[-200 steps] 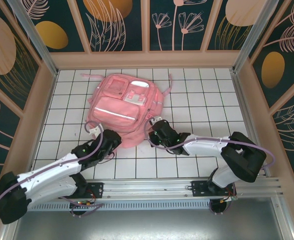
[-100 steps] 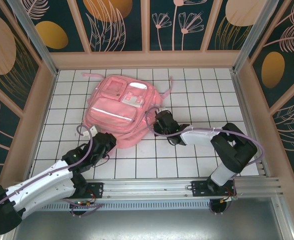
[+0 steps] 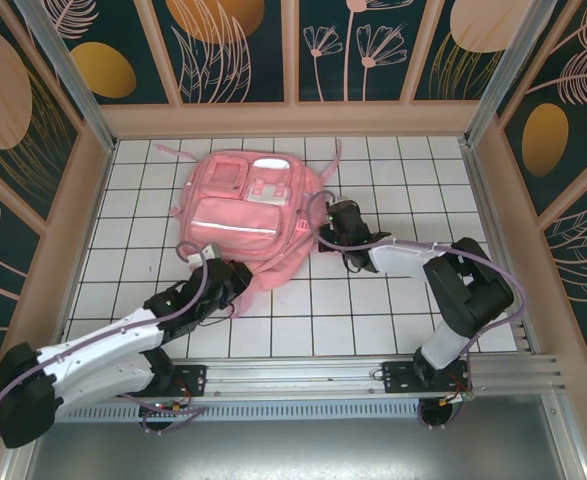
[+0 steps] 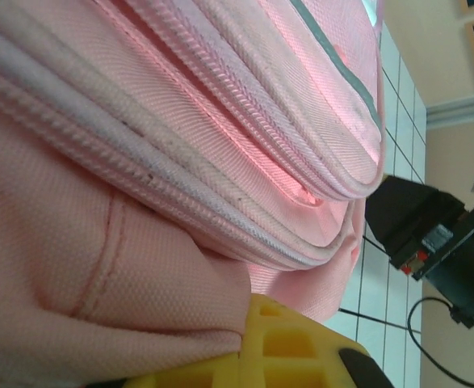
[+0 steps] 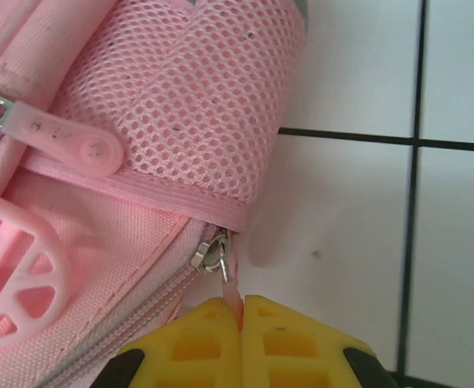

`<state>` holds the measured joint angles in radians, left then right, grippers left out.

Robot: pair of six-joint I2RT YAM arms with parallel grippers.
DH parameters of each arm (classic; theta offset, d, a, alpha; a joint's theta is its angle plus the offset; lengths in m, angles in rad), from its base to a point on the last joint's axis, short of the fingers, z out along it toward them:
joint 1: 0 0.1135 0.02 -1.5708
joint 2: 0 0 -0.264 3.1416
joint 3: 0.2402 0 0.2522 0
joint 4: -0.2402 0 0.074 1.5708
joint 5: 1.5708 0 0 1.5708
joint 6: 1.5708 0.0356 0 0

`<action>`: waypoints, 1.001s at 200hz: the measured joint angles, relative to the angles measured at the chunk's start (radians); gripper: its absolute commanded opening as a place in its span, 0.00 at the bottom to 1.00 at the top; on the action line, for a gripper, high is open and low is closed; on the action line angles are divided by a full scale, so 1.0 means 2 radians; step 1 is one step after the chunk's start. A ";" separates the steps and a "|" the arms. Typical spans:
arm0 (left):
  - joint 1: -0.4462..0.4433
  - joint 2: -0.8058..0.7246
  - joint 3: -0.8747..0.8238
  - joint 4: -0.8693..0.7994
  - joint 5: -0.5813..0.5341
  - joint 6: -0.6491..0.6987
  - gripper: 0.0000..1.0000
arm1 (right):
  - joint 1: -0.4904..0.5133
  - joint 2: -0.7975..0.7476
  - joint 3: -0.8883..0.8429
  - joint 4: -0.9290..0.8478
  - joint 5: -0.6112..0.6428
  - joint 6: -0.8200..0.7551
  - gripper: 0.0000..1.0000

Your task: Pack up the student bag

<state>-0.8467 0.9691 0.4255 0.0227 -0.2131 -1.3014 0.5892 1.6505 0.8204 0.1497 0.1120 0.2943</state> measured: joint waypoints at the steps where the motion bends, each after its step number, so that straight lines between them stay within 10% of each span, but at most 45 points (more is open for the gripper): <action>1: 0.000 0.002 0.001 0.001 0.000 0.000 0.00 | -0.002 0.000 0.000 0.000 -0.001 0.000 0.00; 54: -0.013 0.095 0.050 0.058 0.012 0.008 0.00 | -0.043 0.011 0.015 -0.006 -0.006 0.001 0.00; 64: -0.013 0.104 0.053 0.059 0.013 0.009 0.01 | -0.045 0.012 0.017 -0.009 -0.006 0.002 0.14; 90: -0.015 0.110 0.054 0.050 0.011 0.016 0.43 | -0.056 0.011 0.017 -0.010 0.018 0.007 0.51; 136: -0.018 0.077 0.073 -0.008 -0.020 0.051 0.98 | -0.071 -0.064 -0.016 -0.001 0.052 0.013 0.67; 166: -0.007 0.046 0.099 -0.058 -0.084 0.090 0.99 | -0.065 -0.160 -0.063 0.028 0.066 0.012 0.98; 200: 0.057 0.047 0.133 -0.097 -0.136 0.150 0.98 | -0.066 -0.265 -0.125 0.074 0.077 0.009 0.99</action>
<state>-0.7330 1.0622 0.6922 -0.1711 -0.4858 -1.0012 0.4580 1.1202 0.5705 0.2985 0.2665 0.3126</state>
